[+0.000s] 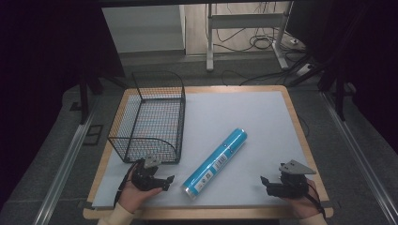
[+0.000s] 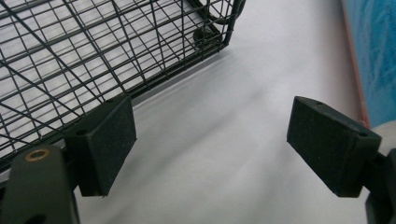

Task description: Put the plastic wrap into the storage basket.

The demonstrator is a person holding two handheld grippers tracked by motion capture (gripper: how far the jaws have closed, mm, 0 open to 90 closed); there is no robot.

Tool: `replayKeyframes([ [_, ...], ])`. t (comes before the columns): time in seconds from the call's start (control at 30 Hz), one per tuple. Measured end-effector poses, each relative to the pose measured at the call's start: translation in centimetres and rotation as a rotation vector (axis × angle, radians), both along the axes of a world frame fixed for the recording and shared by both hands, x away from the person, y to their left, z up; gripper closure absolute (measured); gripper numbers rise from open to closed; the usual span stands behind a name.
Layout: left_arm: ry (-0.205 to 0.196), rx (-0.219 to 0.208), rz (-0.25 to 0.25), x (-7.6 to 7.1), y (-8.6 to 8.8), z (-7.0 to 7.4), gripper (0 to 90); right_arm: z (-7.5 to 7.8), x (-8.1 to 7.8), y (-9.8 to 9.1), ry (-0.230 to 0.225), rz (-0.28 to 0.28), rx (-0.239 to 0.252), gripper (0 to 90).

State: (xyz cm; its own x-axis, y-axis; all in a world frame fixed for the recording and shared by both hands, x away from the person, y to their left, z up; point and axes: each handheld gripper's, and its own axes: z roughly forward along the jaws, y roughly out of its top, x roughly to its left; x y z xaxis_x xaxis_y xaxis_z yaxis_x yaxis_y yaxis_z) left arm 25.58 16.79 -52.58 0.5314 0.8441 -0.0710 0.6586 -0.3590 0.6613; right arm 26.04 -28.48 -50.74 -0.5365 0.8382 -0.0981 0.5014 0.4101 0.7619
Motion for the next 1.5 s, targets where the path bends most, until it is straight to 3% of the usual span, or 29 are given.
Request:
replayKeyframes([
  [0.07,0.0,0.001,-0.003,-0.1,0.1,0.1,15.3,0.0,0.0,0.0,-0.001,0.0,0.001,10.7],
  [0.27,0.01,-0.052,-0.006,-0.3,0.2,1.2,18.3,-0.1,0.1,-0.1,0.007,-0.019,0.001,10.6],
  [0.43,0.008,-0.063,-0.002,-0.4,0.2,1.6,18.2,-0.1,0.2,-0.1,0.009,-0.014,0.005,10.7],
  [0.6,-0.004,-0.063,-0.003,-0.5,0.0,2.0,17.2,0.0,0.0,-0.1,0.005,-0.023,0.008,10.6],
  [0.77,-0.029,-0.061,-0.029,-1.1,-0.8,3.6,16.4,0.1,0.1,-0.2,-0.002,-0.03,0.012,10.6],
  [1.03,-0.036,-0.062,-0.058,-1.3,-1.7,4.7,17.1,0.3,0.0,-0.3,-0.003,-0.026,0.019,10.7],
  [1.17,-0.039,-0.04,-0.079,-1.1,-2.4,5.7,17.0,0.3,0.0,-0.5,0.002,-0.033,0.026,10.7],
  [1.5,-0.038,-0.034,-0.115,-0.7,-3.6,7.4,16.1,0.1,0.0,-0.3,0.0,-0.021,0.008,10.8],
])
